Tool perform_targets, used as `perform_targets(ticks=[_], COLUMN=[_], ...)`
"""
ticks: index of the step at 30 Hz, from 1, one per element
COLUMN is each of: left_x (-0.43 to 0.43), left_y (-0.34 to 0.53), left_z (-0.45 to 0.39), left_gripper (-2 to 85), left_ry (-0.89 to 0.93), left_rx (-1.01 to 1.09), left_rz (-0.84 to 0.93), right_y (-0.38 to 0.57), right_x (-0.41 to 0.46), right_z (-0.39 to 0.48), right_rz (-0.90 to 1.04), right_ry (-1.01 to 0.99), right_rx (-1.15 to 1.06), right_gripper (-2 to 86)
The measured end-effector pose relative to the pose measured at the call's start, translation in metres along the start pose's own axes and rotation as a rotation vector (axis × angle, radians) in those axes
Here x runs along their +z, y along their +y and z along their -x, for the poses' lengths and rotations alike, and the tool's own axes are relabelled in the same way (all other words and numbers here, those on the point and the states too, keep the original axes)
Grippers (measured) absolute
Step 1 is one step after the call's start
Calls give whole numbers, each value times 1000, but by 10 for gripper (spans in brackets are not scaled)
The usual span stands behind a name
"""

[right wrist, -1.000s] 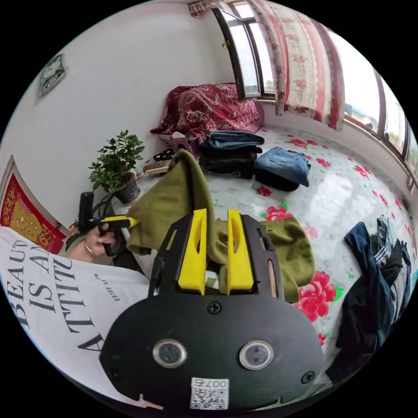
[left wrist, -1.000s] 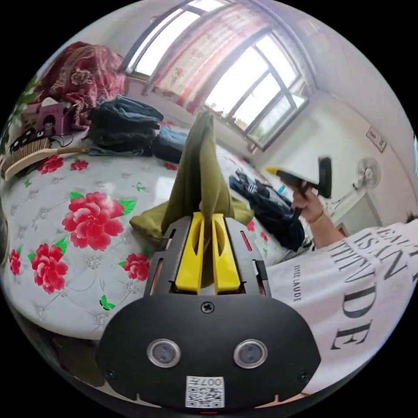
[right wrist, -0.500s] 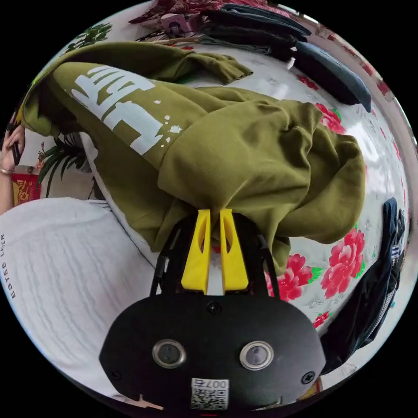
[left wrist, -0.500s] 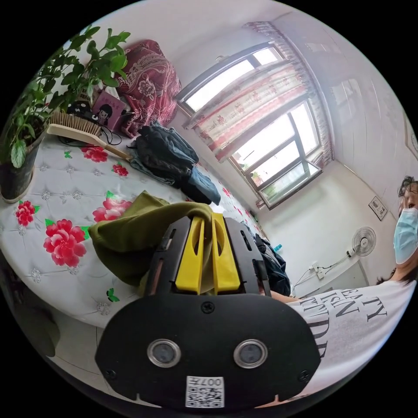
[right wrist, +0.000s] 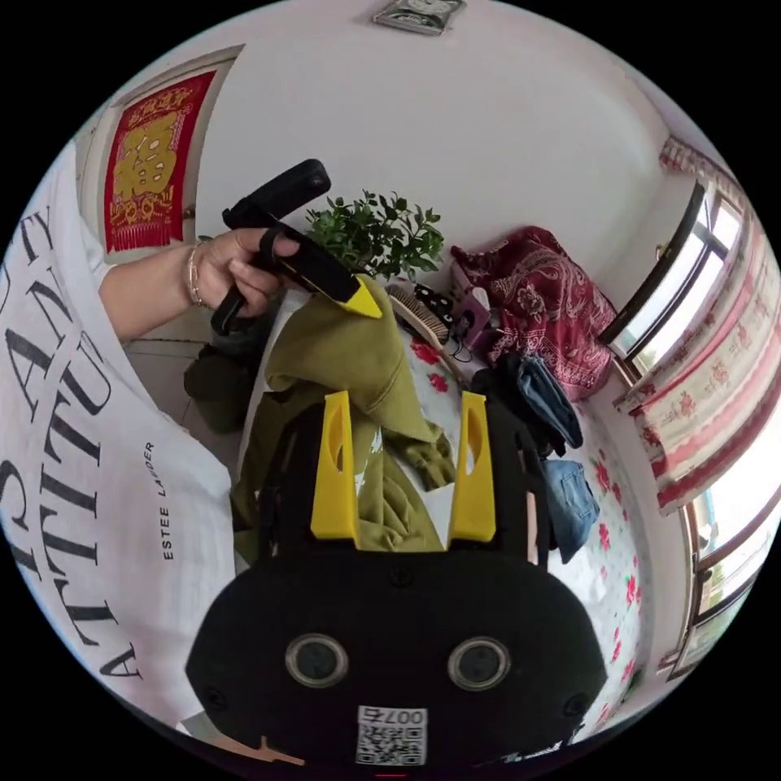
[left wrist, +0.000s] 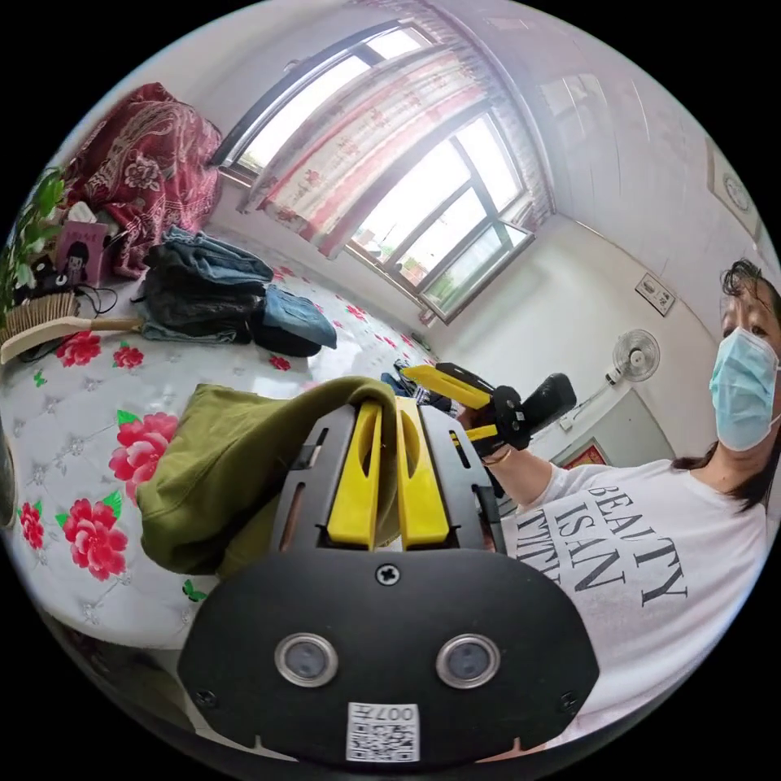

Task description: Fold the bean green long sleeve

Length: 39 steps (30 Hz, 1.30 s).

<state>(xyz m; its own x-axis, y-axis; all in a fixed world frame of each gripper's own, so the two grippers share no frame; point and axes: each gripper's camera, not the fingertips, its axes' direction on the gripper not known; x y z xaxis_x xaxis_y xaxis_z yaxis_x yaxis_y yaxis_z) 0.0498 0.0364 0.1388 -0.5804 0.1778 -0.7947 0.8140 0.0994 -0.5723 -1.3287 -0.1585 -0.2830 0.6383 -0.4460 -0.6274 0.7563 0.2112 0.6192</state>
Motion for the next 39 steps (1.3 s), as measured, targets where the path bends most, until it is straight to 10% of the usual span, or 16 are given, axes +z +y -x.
perform_targets(ticks=[5,15,21,29,39], left_x=[26,-31,76,199,24], left_y=[-12,127,188,136,-22], left_z=[-33,-17,38,49,-157], left_gripper=[33,120,170,-4,-9], left_ry=[-28,-549,-296,-224,-371], left_rx=[48,-67,-272,-255,277], left_rz=[73,-41,76,193,-149], right_y=[-13,22,32,63,138], right_x=[16,-84,-134,-213,-447], right_z=[57,-62,-83,-100,-126], right_rz=[64,-67,-125,-181,-407], right_ry=[312,7,36,141,511], right_rx=[-142,380,469,567,686], right_gripper=[73,53,48,30,20])
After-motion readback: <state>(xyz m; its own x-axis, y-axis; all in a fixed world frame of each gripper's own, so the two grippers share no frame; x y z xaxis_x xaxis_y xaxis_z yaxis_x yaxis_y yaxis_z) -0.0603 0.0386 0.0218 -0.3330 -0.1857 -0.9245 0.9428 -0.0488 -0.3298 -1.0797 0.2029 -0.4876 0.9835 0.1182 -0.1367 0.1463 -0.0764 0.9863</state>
